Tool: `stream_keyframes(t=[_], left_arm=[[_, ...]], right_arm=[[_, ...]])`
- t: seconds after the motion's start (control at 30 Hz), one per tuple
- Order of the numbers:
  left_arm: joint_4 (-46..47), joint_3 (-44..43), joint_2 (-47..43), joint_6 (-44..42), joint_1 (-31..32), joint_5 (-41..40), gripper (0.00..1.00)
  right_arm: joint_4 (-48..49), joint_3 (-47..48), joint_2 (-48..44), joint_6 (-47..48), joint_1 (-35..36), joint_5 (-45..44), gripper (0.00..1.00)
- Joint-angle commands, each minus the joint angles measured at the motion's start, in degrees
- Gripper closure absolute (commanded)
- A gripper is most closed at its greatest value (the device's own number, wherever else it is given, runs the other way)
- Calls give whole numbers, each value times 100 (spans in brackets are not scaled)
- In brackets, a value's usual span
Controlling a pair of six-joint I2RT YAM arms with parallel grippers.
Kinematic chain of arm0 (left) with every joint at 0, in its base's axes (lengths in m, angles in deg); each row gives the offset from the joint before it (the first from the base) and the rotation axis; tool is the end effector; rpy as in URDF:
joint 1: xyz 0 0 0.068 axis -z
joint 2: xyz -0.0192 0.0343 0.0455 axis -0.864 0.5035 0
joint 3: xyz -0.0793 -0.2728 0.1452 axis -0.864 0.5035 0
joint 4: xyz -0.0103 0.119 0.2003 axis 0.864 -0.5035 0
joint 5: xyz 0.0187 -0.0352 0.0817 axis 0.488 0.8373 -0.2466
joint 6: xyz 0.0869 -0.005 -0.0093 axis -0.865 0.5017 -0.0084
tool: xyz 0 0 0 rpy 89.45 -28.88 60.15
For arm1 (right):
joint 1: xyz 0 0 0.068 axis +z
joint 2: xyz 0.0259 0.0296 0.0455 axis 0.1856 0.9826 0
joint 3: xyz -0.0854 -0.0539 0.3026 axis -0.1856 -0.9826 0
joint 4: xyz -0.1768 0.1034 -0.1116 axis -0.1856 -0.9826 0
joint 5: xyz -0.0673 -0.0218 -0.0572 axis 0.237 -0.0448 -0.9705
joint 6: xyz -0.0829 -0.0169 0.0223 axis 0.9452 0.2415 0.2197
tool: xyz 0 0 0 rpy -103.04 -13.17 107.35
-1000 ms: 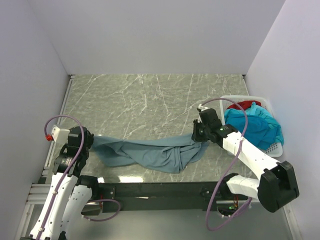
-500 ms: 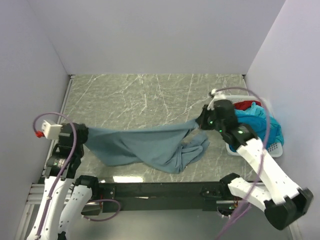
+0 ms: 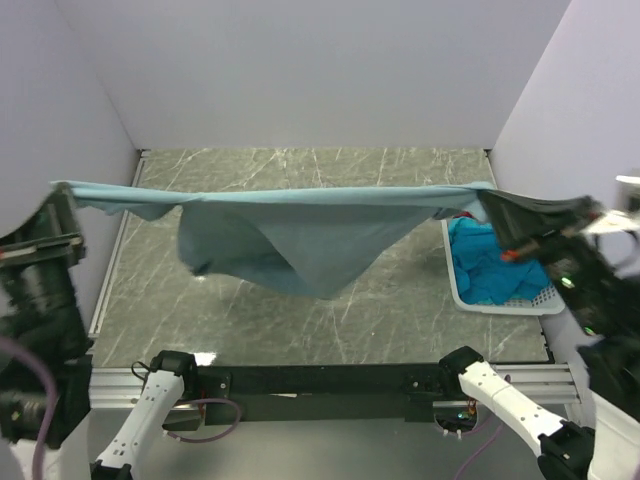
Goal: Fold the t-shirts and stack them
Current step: Flatten the tshirt out
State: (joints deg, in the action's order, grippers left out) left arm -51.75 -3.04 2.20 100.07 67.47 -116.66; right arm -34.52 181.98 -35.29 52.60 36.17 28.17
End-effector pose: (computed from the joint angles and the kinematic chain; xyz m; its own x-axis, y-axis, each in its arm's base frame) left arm -0.0204 0.0385 0.5309 0.4711 -0.8160 -0.3350 0.1894 0.4645 -0.8651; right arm 0.0121 0.0114 0.5670 0.0962 0.3880 -0.9166 -0.5428 0.7923 0.2785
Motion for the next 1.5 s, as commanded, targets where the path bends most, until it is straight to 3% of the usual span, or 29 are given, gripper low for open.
stream_keyframes(t=[0.0, 0.1, 0.3, 0.47, 0.6, 0.73, 0.77, 0.8, 0.83, 0.9, 0.93, 1.0, 1.03, 1.07, 1.1, 1.17, 1.23, 1.33, 1.47], left_arm=[[684, -725, 43, -723, -32, 166, 99], [887, -1261, 78, -996, -32, 351, 99], [1124, -2088, 412, -1489, -32, 518, 99], [1440, -2344, 1131, -1840, -32, 738, 99], [1791, -1871, 1808, -2130, -32, 581, 99], [2284, -1386, 2906, -2701, -32, -112, 99], [2389, -1342, 3518, -2824, -32, -219, 99], [2407, -1307, 3863, -2947, -41, -324, 99], [2399, -1324, 4597, -3122, -84, -282, 99], [2399, -1499, 5409, -3290, -269, 147, 99], [2399, -1613, 6275, -3343, -304, 315, 99], [1804, -2410, 7228, -3414, -375, 641, 63], [1444, -2866, 8190, -3397, -384, 729, 44], [971, -3837, 8626, -3388, -392, 869, 1], [313, -4281, 9004, -3318, -393, 887, 1], [-18, -4785, 9552, -3239, -393, 870, 1], [349, -4412, 9248, -3230, -393, 887, 1], [1167, -2998, 8397, -3168, -392, 1054, 0], [1090, -1863, 7805, -2861, -393, 1195, 1]], right_arm=[[-87, 749, -21, 196, -16, 497, 100], [-228, 1522, -4, 205, -7, 1077, 100], [-167, 1850, -109, 205, -78, 1291, 100], [-35, 1499, 84, 117, -78, 353, 100], [53, 1103, 688, 108, -86, -913, 100], [351, 568, 1524, 178, -156, -2258, 100], [404, 314, 1726, 135, -253, -2469, 100], [474, 164, 2128, 56, -393, -2367, 100], [640, -160, 2367, -110, -820, -1730, 100], [991, -557, 3061, -304, -1210, -1094, 100], [1394, -872, 3325, -427, -1481, -717, 100], [1713, -980, 4244, -454, -1641, 137, 94], [1697, -728, 4572, -507, -1747, 313, 76], [1644, -525, 4897, -438, -1765, 489, 63], [1513, -288, 5484, -385, -1765, 517, 48], [1073, 433, 6023, -244, -1748, 456, 22], [1028, 636, 6122, -174, -1756, 490, 20], [1309, 269, 5956, -165, -1730, 710, 18], [1205, -319, 5737, -208, -1581, 878, 17]])
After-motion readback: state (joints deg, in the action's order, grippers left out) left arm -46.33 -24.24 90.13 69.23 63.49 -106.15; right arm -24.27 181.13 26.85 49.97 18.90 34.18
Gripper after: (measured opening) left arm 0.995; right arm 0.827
